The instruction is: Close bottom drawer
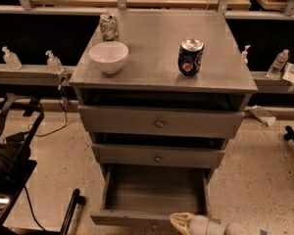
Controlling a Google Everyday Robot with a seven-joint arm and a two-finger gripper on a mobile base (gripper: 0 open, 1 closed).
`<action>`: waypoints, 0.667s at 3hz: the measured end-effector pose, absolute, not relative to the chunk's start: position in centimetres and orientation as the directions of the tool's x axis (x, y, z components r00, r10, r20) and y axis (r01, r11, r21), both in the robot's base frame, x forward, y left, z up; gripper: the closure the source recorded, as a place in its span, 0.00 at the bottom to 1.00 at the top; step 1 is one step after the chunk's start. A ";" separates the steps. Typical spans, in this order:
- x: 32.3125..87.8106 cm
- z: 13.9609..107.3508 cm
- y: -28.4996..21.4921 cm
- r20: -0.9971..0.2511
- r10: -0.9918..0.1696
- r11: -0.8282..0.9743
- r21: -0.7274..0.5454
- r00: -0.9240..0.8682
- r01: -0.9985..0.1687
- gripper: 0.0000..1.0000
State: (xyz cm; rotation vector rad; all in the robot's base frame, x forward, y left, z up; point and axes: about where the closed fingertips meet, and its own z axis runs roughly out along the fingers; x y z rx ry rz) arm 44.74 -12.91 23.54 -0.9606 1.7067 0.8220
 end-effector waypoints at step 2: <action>44.6 23.4 -12.5 -0.951 -0.222 0.456 0.095 -0.216 -0.885 1.00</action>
Offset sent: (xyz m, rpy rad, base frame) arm -0.0029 0.0028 -0.0029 0.0058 0.0032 0.0007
